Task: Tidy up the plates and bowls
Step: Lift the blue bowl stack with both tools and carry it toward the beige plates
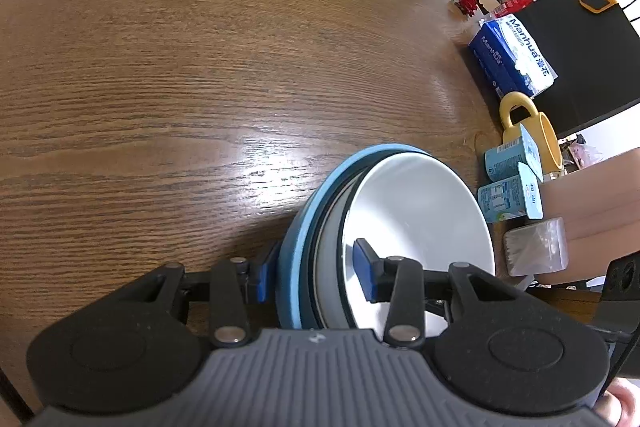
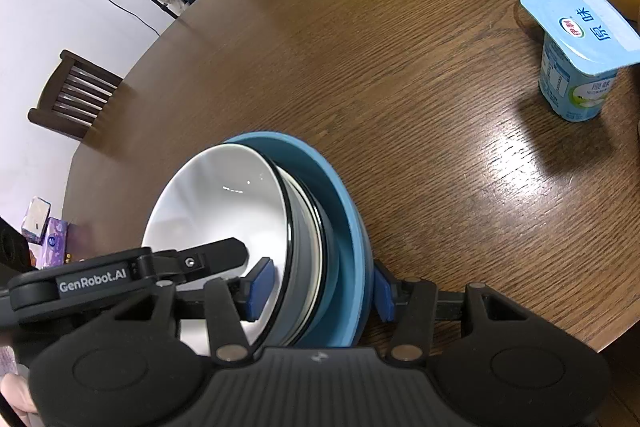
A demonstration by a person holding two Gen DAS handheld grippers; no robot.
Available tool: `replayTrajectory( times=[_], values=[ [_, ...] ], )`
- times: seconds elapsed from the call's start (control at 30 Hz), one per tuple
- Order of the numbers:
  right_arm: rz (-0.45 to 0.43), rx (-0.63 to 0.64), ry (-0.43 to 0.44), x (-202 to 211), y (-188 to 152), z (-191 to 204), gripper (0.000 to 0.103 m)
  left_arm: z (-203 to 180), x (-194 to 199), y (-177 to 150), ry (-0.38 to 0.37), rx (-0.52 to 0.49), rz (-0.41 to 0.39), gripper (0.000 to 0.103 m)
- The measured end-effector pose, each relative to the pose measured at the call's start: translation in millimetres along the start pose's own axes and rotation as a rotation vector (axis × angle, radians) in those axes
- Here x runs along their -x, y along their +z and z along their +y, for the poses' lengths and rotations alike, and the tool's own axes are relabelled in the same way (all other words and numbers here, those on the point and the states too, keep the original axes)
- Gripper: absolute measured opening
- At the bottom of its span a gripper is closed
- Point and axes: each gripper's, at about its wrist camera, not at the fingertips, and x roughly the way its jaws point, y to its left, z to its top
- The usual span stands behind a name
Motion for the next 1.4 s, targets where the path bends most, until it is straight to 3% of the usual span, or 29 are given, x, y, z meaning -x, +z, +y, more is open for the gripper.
replayTrajectory(
  times=[1.4],
  values=[
    [-0.049,0.093,0.032,7,0,24,0.047,6,31,1,0.029,-0.019,-0.085,0.04]
  ],
)
